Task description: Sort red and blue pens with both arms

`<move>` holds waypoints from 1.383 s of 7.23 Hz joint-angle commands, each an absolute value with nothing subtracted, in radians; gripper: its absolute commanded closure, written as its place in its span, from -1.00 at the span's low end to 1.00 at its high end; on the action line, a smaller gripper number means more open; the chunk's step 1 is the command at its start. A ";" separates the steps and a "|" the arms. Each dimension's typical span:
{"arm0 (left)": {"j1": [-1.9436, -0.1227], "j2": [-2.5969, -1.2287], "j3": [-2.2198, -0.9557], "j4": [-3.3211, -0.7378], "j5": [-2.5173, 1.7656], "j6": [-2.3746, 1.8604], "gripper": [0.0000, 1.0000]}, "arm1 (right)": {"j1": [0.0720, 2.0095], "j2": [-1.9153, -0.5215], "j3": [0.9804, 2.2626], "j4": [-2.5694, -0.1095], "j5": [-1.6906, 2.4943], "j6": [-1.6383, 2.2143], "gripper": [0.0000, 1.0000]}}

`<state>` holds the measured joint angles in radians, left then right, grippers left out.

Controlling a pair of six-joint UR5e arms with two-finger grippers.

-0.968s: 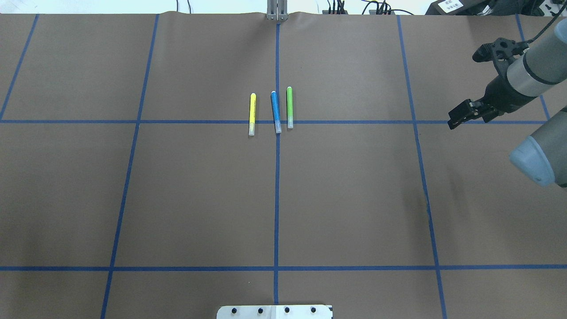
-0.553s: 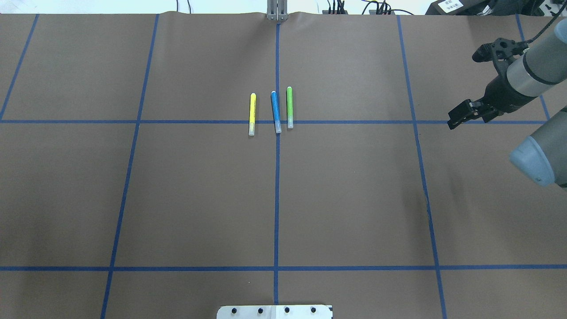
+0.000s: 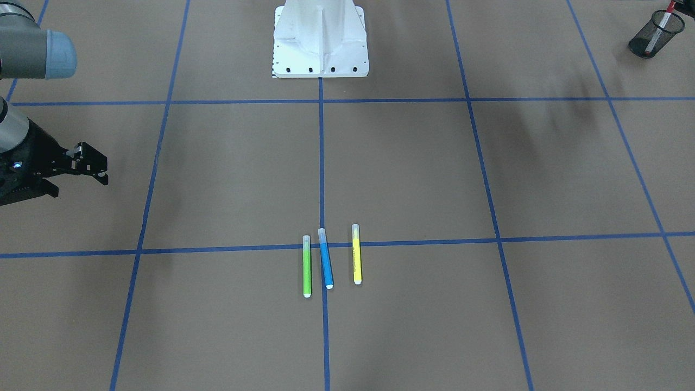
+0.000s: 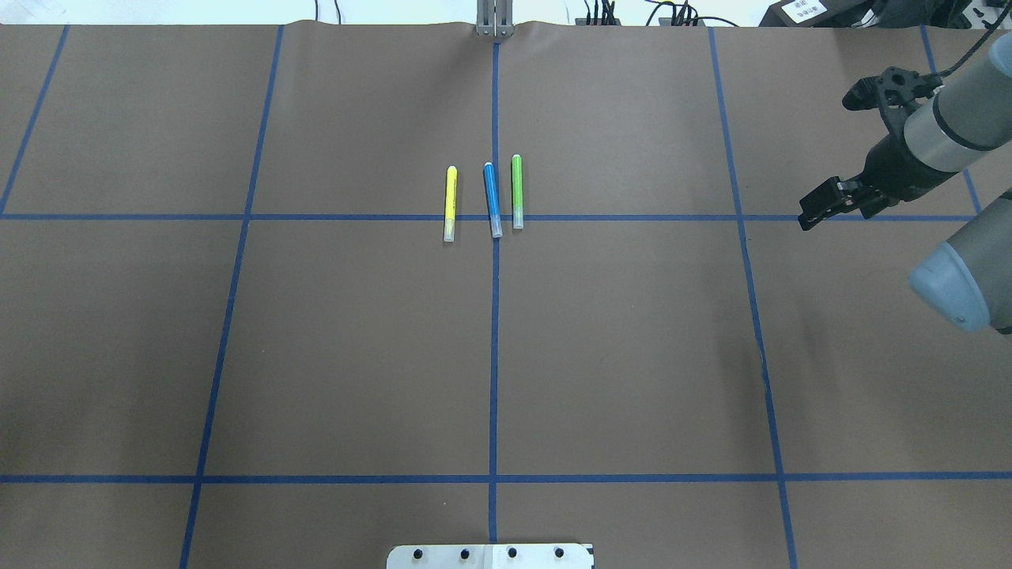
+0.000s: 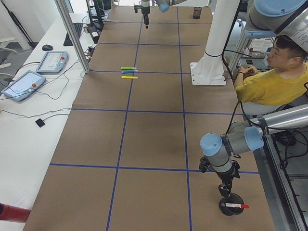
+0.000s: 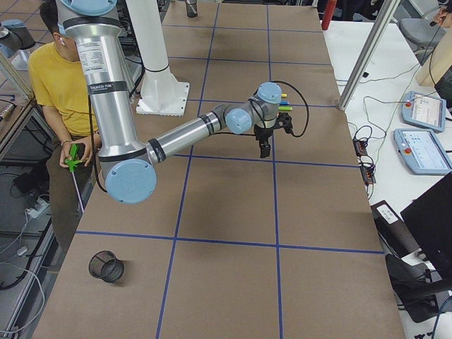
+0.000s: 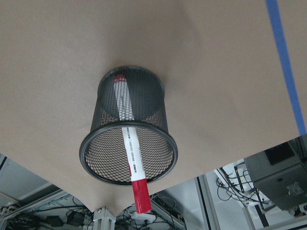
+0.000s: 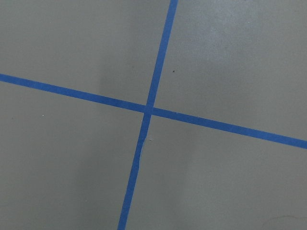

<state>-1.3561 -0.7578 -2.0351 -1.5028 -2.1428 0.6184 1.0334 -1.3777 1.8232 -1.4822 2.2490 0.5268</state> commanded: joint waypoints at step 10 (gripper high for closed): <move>-1.643 -1.201 -2.005 -1.514 -2.364 0.070 -1.00 | 0.833 -0.972 1.700 -1.500 2.154 0.922 -0.98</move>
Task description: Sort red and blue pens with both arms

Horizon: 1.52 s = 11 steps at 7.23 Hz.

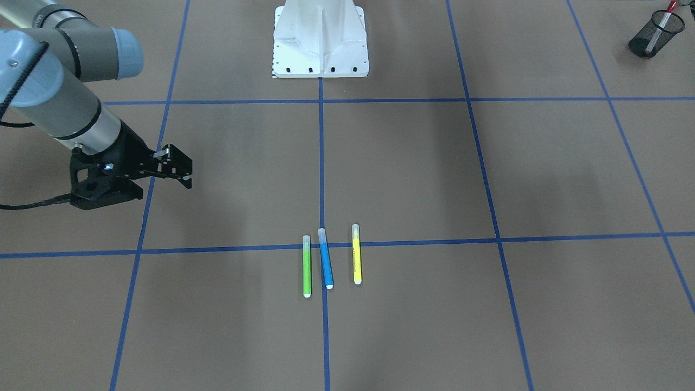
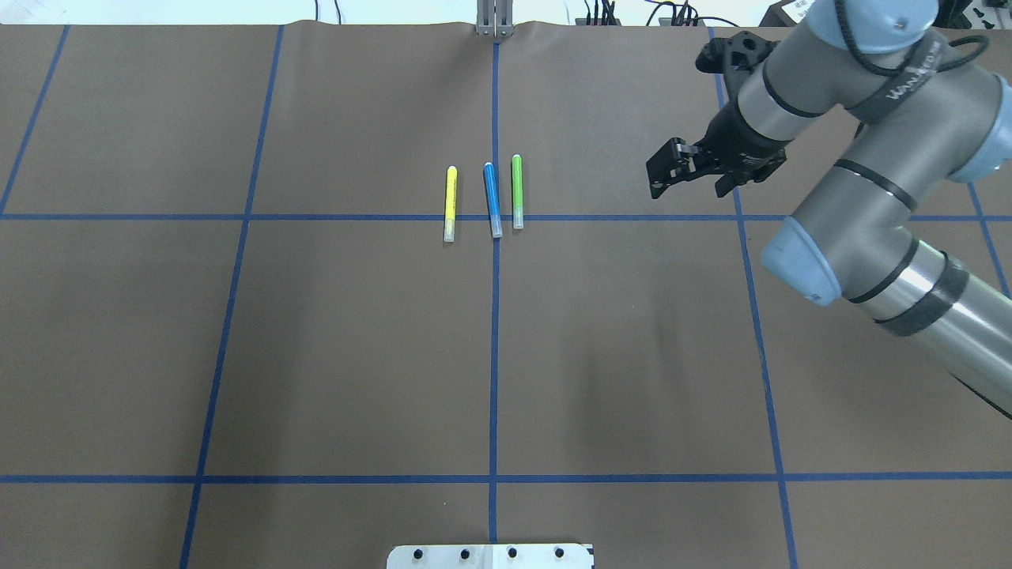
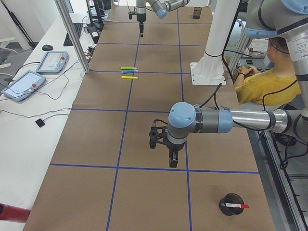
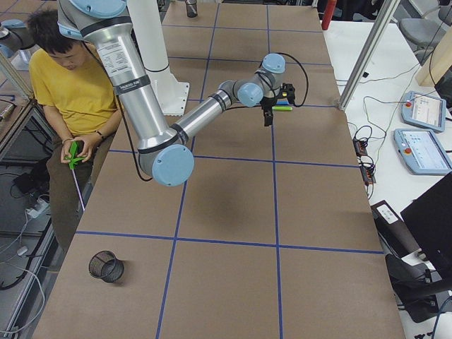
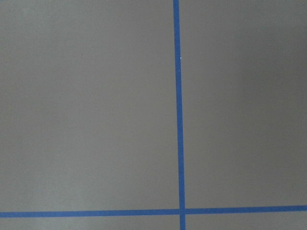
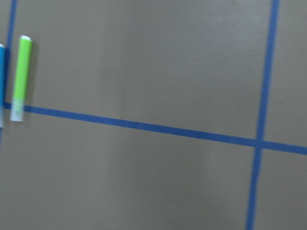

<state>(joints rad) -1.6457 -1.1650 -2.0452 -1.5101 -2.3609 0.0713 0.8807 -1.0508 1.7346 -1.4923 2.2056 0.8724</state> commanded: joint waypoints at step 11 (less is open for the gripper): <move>-1.637 -1.212 -1.976 -1.514 -2.379 0.080 -1.00 | 0.675 -0.482 1.004 -1.453 2.002 0.940 -0.40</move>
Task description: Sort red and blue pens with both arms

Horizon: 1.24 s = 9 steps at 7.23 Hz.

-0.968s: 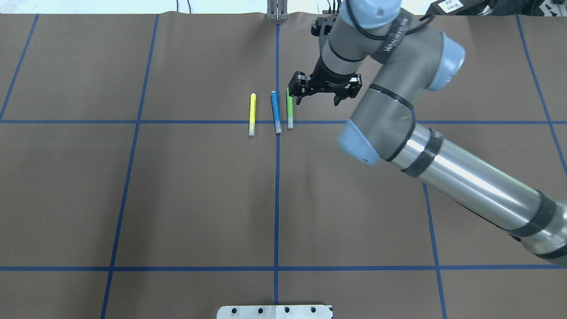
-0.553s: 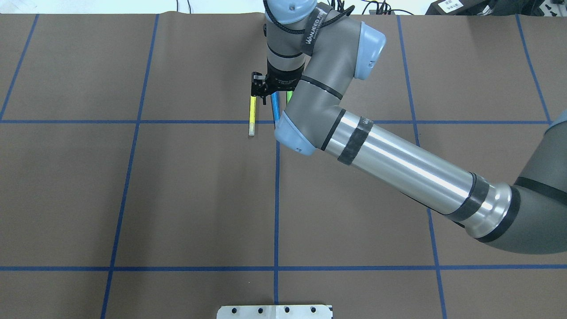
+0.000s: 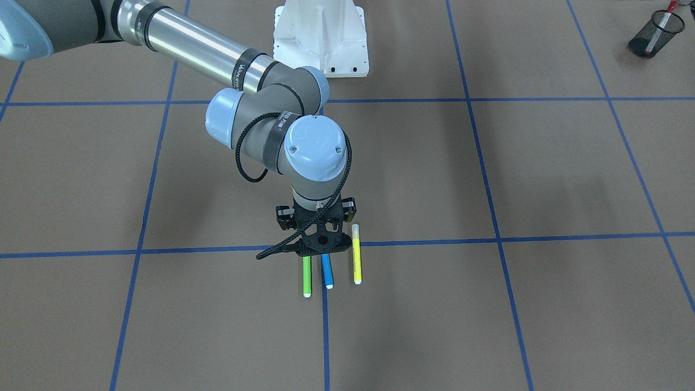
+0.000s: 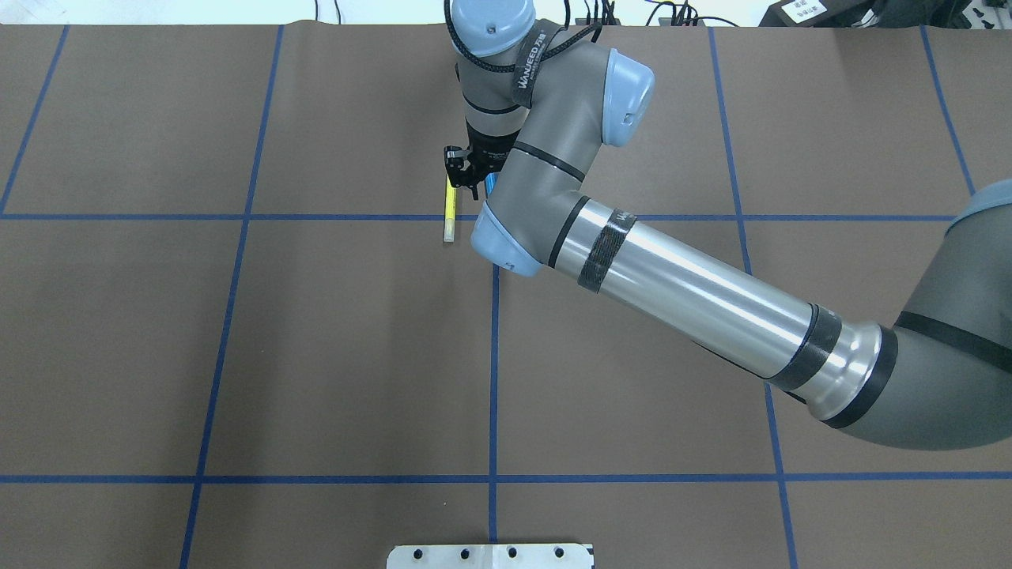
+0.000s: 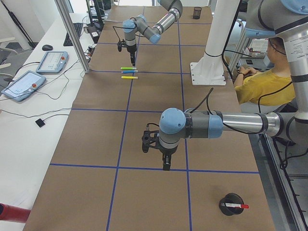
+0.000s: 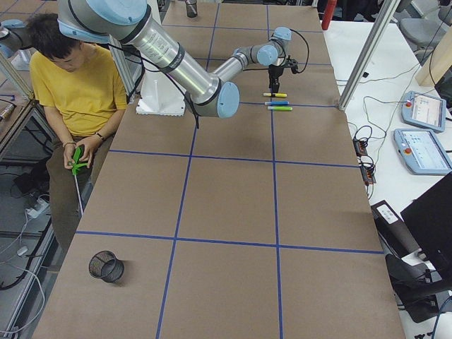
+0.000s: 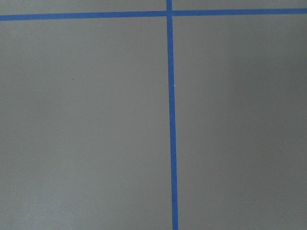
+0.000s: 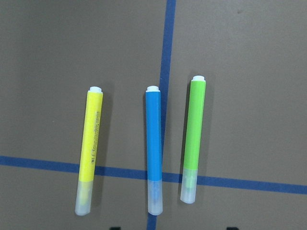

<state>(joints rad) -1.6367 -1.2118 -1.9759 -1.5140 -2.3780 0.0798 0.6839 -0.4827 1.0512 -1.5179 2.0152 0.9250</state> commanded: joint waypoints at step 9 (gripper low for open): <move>-1.631 -1.212 -1.967 -1.514 -2.391 0.094 -1.00 | 0.620 -0.486 0.940 -1.373 1.968 0.973 0.06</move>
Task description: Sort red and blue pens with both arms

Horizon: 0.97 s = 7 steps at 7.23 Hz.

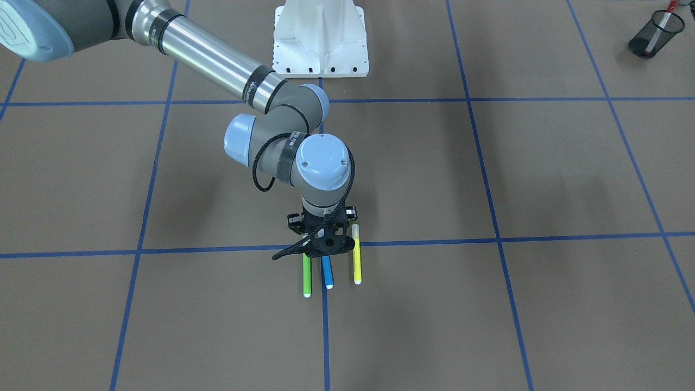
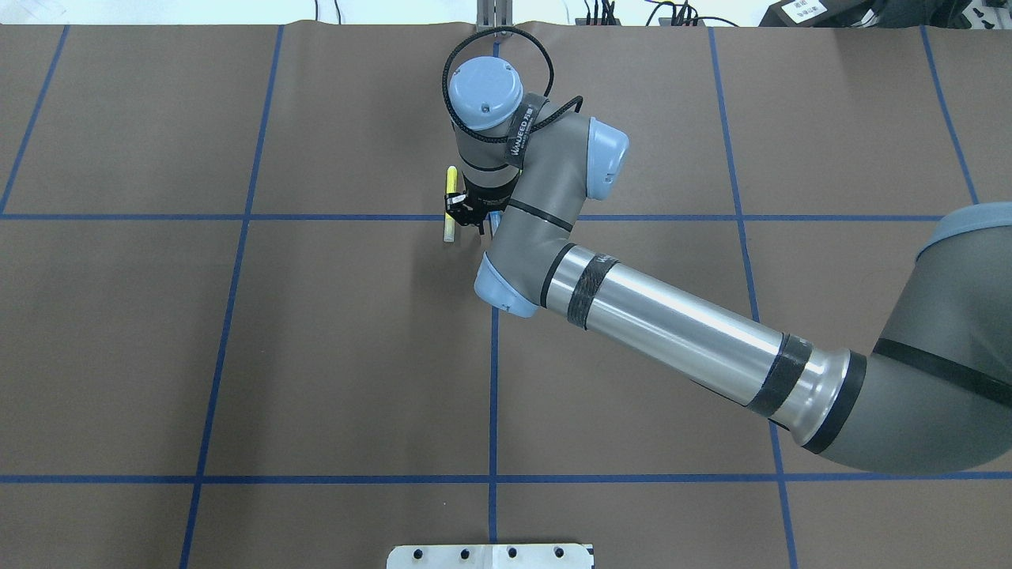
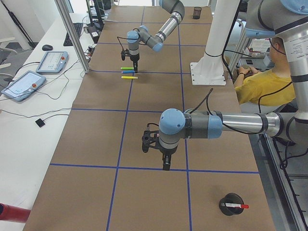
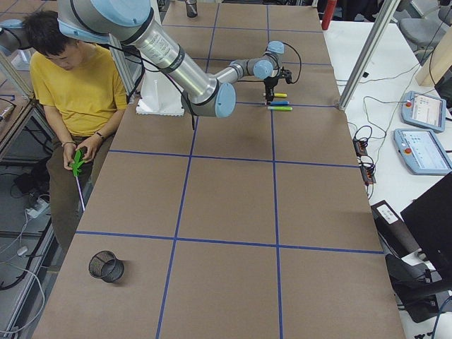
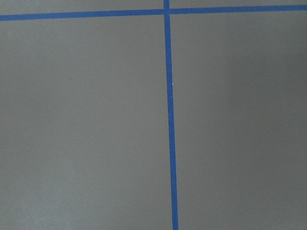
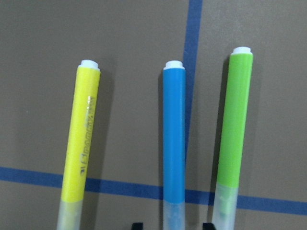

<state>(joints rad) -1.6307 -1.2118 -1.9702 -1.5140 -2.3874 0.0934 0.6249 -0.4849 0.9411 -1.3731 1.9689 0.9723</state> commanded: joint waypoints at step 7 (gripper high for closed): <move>-1.631 -1.212 -1.967 -1.516 -2.391 0.095 -1.00 | 0.615 -0.488 0.934 -1.379 1.967 0.971 0.27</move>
<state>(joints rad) -1.6306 -1.2113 -1.9666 -1.5151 -2.3915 0.0944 0.6146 -0.4877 0.9356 -1.3777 1.9667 0.9716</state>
